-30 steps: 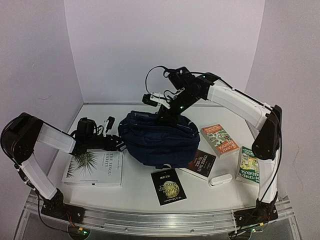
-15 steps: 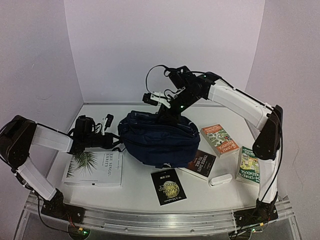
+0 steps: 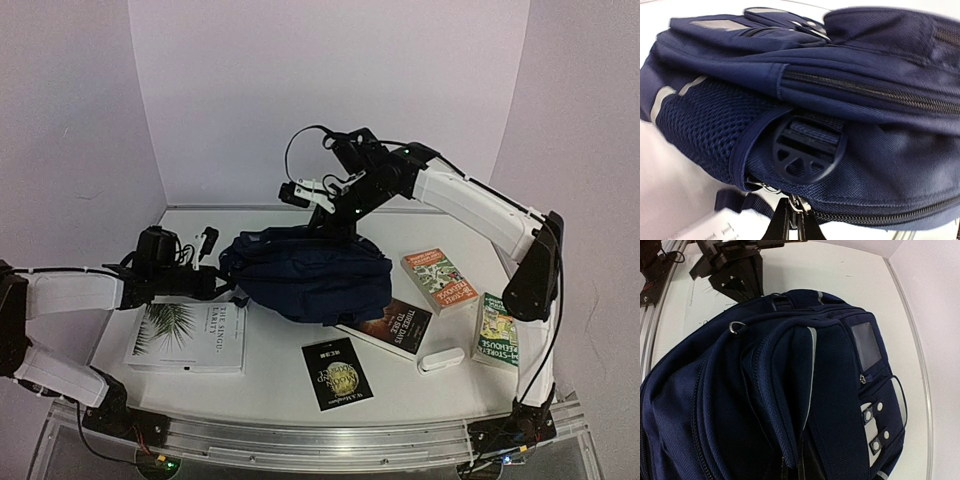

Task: Pack the student bag
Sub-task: Unzip the student bag at the center of the board.

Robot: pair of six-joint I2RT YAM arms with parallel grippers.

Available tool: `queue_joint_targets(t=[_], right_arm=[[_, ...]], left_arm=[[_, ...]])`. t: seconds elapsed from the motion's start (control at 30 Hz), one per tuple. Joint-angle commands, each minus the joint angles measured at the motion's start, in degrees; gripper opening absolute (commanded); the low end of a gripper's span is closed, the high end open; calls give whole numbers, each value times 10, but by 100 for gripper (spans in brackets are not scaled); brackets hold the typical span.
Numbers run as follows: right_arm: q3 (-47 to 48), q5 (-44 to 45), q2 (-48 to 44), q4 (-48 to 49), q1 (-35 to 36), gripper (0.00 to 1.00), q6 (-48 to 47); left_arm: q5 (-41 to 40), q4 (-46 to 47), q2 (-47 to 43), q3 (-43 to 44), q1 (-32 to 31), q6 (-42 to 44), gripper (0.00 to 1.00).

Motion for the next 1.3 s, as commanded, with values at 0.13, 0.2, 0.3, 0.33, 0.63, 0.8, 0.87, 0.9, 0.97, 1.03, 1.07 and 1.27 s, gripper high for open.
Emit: queue_joint_targets(t=[0.13,0.2,0.3,0.33,0.63,0.8,0.87,0.9,0.97,1.03,1.07,1.27], right_arm=[[39,117,40,80,-11,0,21],[42,128,45,90,-12,0,29],[39,149,52,111,-12,0,39],[38,156,53,117,-12,0,42],[-17,158,38,171,-12,0,64],[-38,109,25,176,-12,0,81],[-45,103,19,176,-12,0,87],[-48,103,18,177,-12,0,91],[-52,105,19,179,-12,0,103],[-55,119,25,184,-11,0,113],[-56,127,29,187,-11,0,119],[-64,184,55,227,-10,0,157]], left_arm=[[36,-71,-104,-8,-15,6,1],[47,-68,-98,-12,-16,-11,1],[69,-43,-90,-14,-16,-45,3],[71,-34,-92,-19,-16,-54,4],[21,-13,-76,-25,-16,-104,11],[-2,27,5,-17,-15,-103,1],[6,56,31,-13,-15,-110,0],[14,73,40,-10,-16,-116,0],[37,98,56,0,-23,-125,0],[30,84,54,19,-51,-106,0],[23,77,48,27,-64,-96,0],[9,74,-39,21,-89,-111,0]])
